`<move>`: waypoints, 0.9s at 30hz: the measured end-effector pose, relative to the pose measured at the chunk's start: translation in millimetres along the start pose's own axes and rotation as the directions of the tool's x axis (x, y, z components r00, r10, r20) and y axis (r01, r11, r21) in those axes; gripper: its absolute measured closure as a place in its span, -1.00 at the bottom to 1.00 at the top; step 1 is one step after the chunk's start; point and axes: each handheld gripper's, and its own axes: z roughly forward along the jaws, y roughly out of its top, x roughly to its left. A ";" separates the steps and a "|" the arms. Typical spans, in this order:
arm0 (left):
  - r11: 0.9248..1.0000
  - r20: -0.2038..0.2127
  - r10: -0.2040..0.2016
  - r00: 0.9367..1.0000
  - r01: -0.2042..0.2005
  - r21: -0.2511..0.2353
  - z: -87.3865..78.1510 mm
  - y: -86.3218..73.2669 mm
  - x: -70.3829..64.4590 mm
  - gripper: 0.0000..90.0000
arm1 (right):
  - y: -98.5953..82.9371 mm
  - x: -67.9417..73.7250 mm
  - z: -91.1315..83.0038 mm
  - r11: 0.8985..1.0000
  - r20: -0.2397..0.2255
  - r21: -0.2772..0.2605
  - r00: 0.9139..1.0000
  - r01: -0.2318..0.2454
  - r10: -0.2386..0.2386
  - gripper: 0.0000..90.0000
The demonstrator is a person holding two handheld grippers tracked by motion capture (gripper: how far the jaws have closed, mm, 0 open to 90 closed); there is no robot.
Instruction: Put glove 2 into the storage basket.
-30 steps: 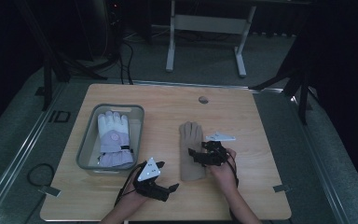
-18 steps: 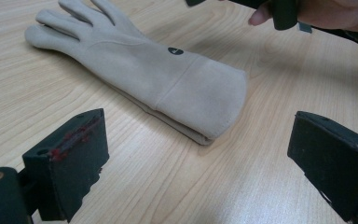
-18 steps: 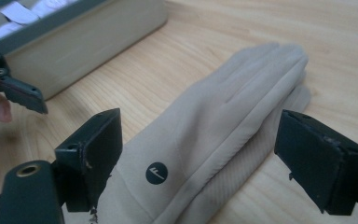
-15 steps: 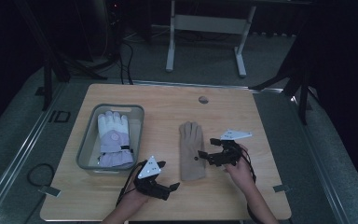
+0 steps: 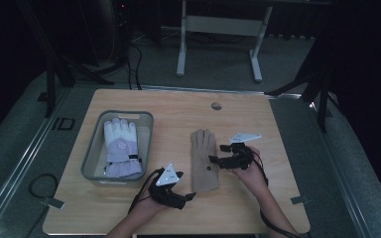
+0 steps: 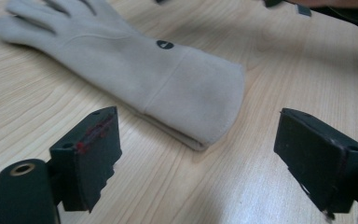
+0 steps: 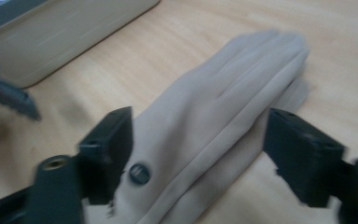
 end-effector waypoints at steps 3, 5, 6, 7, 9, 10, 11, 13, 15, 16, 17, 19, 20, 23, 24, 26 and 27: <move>0.999 0.013 0.037 0.999 -0.037 0.009 5.7 4.7 -1.6 -0.58 | 11.1 -7.3 5.6 1.000 0.025 -0.006 1.000 -0.018 0.018 -0.31; 0.998 0.016 0.061 0.998 -0.061 0.030 9.6 9.0 -3.0 -0.58 | 17.3 -12.5 11.6 0.999 0.054 -0.007 0.997 -0.046 0.046 -0.29; 0.997 0.013 0.072 0.997 -0.073 0.040 11.8 11.1 -3.5 -0.57 | 19.9 -15.1 15.3 0.998 0.044 -0.005 0.997 -0.060 0.060 -0.30; 0.996 0.013 0.078 0.997 -0.078 0.045 14.1 13.0 -3.5 -0.55 | 21.9 -17.2 19.3 0.997 0.043 -0.006 0.997 -0.071 0.071 -0.30; 0.995 0.020 0.081 0.997 -0.082 0.059 18.9 16.4 -3.0 -0.52 | 24.7 -19.8 27.9 0.996 0.043 0.007 0.995 -0.086 0.086 -0.34; 0.994 0.026 0.086 0.996 -0.088 0.062 20.9 17.8 -2.9 -0.51 | 25.3 -20.5 32.4 0.996 0.039 0.014 0.995 -0.093 0.093 -0.35; 0.994 0.034 0.087 0.996 -0.089 0.070 22.7 19.1 -2.5 -0.50 | 25.4 -21.6 37.0 0.995 0.037 0.023 0.995 -0.096 0.095 -0.35; 0.993 0.044 0.087 0.995 -0.091 0.081 26.2 20.8 -2.8 -0.46 | 23.5 -23.4 46.8 0.995 0.046 0.054 0.995 -0.086 0.084 -0.35; 0.992 0.055 0.091 0.994 -0.095 0.086 28.7 21.6 -3.4 -0.44 | 20.5 -26.4 53.2 0.991 0.058 0.087 0.994 -0.100 0.095 -0.35; 0.991 0.058 0.092 0.994 -0.097 0.088 29.9 21.9 -3.9 -0.43 | 18.3 -28.1 55.2 0.990 0.064 0.091 0.993 -0.106 0.100 -0.35; 0.991 0.056 0.098 0.994 -0.103 0.090 30.9 21.9 -4.7 -0.43 | 16.2 -29.9 56.9 0.988 0.059 0.097 0.992 -0.118 0.112 -0.35; 0.989 0.059 0.107 0.992 -0.113 0.099 33.0 21.6 -5.5 -0.42 | 12.0 -31.7 58.7 0.986 0.071 0.107 0.990 -0.127 0.120 -0.37; 0.988 0.061 0.109 0.992 -0.115 0.106 34.4 21.2 -5.5 -0.42 | 10.1 -32.1 59.1 0.986 0.064 0.108 0.990 -0.129 0.122 -0.35; 0.984 0.065 0.118 0.991 -0.125 0.124 38.3 19.5 -5.3 -0.42 | 6.3 -33.3 60.0 0.984 0.045 0.103 0.989 -0.146 0.142 -0.26; 0.983 0.064 0.121 0.991 -0.129 0.129 39.4 18.9 -5.1 -0.42 | 5.9 -33.9 59.5 0.983 0.039 0.104 0.988 -0.152 0.148 -0.21; 0.983 0.080 0.119 0.990 -0.128 0.128 41.2 17.6 -4.5 -0.40 | 5.2 -33.0 59.1 0.982 0.023 0.108 0.988 -0.154 0.153 0.03; 0.983 0.086 0.116 0.990 -0.127 0.129 42.1 17.2 -4.2 -0.40 | 4.6 -32.1 59.0 0.982 0.007 0.110 0.988 -0.151 0.151 0.08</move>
